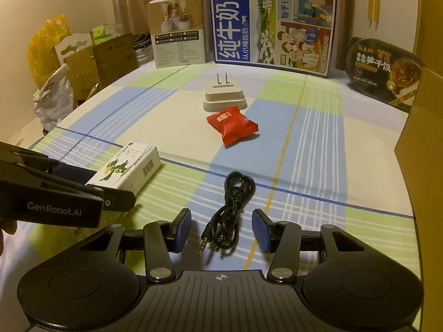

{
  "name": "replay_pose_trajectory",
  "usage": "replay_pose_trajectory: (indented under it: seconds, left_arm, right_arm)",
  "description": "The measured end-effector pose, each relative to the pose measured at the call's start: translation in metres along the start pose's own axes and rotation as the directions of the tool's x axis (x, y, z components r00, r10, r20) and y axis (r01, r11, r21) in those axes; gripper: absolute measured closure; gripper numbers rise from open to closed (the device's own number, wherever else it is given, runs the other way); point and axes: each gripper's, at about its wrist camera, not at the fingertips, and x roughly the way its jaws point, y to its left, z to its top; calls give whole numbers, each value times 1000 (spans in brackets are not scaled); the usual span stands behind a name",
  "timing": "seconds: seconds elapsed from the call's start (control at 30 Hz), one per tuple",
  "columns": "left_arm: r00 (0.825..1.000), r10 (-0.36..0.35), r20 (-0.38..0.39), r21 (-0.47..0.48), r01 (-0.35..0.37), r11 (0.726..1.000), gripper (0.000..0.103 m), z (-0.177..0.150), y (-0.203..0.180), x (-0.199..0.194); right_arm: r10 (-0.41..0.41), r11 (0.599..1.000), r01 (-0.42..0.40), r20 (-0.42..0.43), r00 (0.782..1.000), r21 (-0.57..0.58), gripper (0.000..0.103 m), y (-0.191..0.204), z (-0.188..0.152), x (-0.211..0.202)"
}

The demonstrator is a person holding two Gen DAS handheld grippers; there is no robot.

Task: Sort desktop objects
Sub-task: 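Grasp white parrot-print box with left tool while right tool grasps black cable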

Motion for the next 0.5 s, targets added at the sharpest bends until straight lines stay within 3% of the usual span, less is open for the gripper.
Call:
replay_pose_trajectory:
  seconds: [0.3, 0.5]
  left_arm:
    - [1000, 7, 7, 34, -8, 999, 56, -1, -7, 1]
    - [1000, 13, 10, 35, -13, 999, 64, -1, -6, 0]
  right_arm:
    - [-12, 1000, 13, 16, 1000, -27, 57, 0, -1, 2]
    - [-21, 999, 22, 24, 999, -42, 65, 0, -3, 2]
